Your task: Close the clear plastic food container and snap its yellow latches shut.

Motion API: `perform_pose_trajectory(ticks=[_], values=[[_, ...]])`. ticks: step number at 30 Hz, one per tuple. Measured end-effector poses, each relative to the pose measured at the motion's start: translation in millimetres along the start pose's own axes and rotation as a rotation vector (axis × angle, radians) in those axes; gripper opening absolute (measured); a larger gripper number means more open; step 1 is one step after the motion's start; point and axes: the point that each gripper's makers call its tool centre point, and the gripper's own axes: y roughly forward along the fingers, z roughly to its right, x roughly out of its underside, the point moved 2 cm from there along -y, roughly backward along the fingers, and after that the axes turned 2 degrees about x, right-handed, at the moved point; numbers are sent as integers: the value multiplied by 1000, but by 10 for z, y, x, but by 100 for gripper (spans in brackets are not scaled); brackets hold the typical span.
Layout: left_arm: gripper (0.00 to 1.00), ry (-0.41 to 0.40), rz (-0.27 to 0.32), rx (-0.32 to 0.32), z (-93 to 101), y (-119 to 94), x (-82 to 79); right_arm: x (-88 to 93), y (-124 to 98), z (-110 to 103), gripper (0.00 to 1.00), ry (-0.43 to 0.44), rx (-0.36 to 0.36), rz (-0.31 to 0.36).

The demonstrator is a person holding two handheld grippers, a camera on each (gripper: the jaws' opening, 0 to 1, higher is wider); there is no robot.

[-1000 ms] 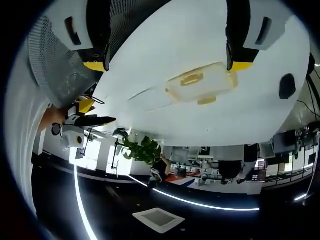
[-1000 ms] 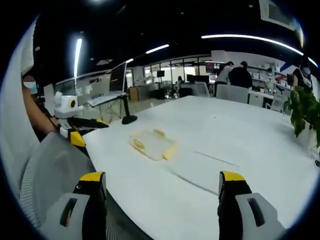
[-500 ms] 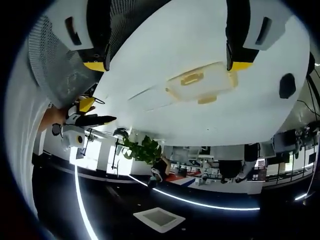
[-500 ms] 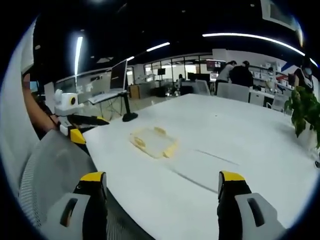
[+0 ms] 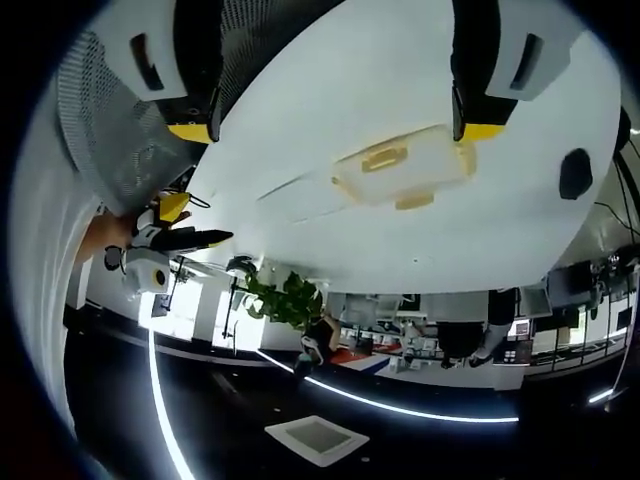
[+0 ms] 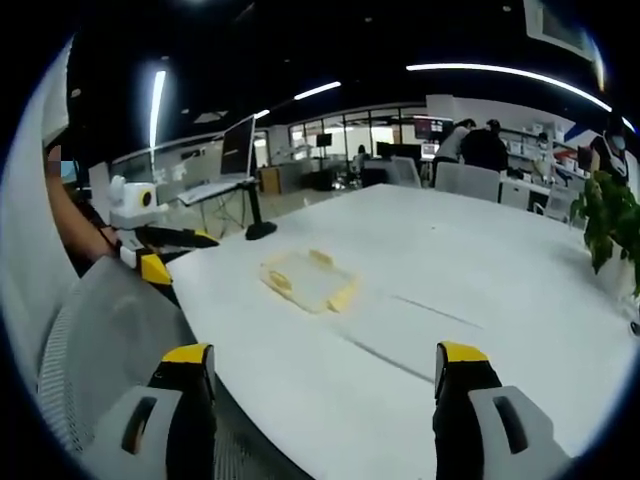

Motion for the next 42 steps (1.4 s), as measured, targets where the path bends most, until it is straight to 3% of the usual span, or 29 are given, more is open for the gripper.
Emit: perform_pose_trajectory(ticks=[14,42], values=[[96,31,-52,24,58,18,45,63,39,-25,91,14,-26,-44],[91,92,-115,88,31,127,21,20,225,-13,85,-113,-96,-127]])
